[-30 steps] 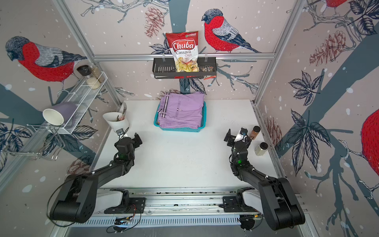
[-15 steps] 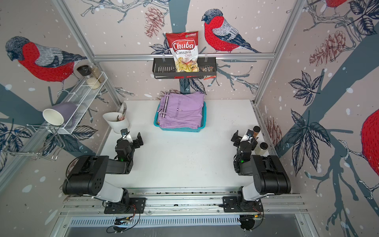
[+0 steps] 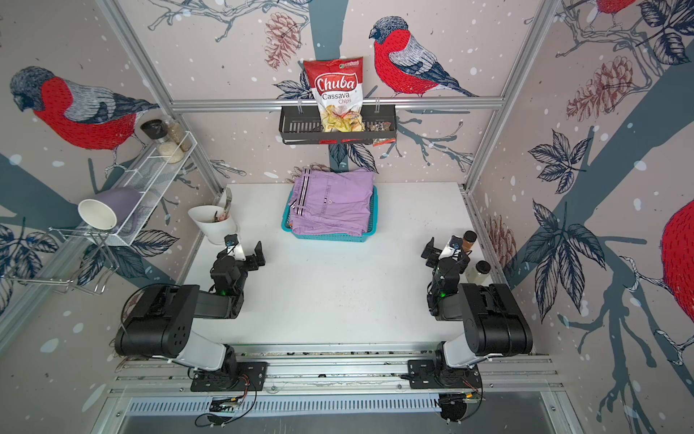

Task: Put the folded long pants in the basket
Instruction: Reset both arms

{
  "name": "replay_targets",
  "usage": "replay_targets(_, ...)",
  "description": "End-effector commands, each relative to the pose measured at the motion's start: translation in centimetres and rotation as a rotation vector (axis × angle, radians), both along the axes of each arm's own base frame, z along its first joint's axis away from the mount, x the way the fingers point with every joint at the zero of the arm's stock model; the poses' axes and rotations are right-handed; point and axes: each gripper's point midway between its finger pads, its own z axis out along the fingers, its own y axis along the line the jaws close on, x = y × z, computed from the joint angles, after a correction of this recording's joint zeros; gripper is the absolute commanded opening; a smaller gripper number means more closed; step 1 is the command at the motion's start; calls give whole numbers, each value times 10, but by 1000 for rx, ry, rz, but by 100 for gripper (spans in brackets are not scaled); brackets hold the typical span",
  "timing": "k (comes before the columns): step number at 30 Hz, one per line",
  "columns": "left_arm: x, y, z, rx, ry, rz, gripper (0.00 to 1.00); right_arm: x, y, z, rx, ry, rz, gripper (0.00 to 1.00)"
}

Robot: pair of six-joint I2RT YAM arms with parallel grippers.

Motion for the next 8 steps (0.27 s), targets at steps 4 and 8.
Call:
replay_targets(4, 3, -3, 12, 2, -48, -15, 97, 3, 5, 4, 0, -11, 32, 100)
replay_targets(8, 3, -3, 12, 0, -49, -15, 97, 3, 4, 4, 0, -10, 33, 100)
